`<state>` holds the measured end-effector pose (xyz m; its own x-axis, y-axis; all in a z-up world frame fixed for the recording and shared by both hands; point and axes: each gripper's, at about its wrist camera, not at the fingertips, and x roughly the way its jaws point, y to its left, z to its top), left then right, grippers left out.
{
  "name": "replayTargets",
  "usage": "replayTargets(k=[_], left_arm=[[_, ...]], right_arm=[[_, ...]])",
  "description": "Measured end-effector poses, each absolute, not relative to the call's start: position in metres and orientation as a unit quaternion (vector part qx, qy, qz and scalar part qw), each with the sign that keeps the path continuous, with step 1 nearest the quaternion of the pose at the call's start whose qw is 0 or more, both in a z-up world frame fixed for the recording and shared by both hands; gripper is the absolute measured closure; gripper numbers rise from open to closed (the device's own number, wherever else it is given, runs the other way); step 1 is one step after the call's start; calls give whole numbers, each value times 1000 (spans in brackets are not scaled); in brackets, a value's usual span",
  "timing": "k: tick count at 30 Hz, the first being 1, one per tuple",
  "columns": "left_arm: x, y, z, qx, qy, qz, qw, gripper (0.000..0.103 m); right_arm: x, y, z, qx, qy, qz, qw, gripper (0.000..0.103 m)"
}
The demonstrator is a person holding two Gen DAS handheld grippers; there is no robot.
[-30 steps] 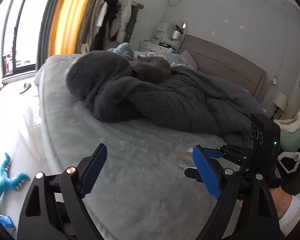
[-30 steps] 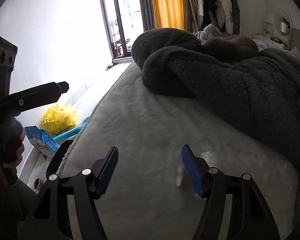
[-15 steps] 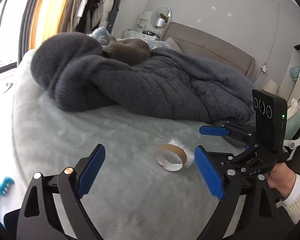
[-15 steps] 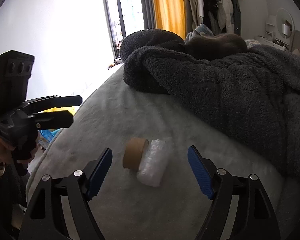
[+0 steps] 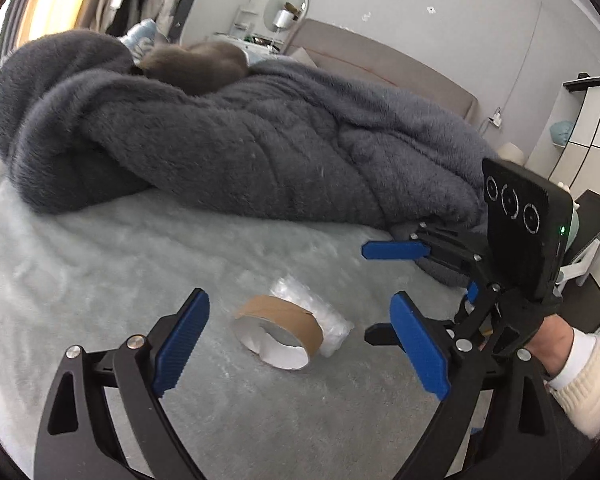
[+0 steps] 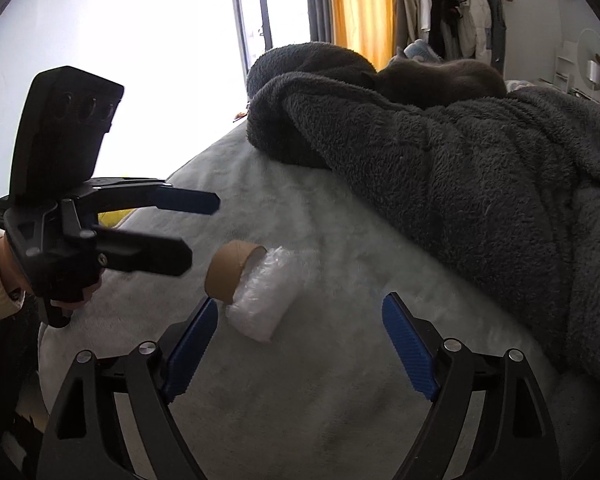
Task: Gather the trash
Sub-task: 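Move both tools down toward the brown tape core and bubble wrap on the bed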
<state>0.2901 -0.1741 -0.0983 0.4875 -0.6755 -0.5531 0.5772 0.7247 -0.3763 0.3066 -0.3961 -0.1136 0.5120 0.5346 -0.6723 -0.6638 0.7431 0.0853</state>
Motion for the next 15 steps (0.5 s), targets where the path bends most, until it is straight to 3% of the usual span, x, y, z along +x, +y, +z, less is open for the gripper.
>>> replayTargets(k=[15], left_arm=[[315, -184, -122, -118, 383, -413, 818, 17]], right_arm=[[334, -402, -130, -113, 378, 369, 841, 13]])
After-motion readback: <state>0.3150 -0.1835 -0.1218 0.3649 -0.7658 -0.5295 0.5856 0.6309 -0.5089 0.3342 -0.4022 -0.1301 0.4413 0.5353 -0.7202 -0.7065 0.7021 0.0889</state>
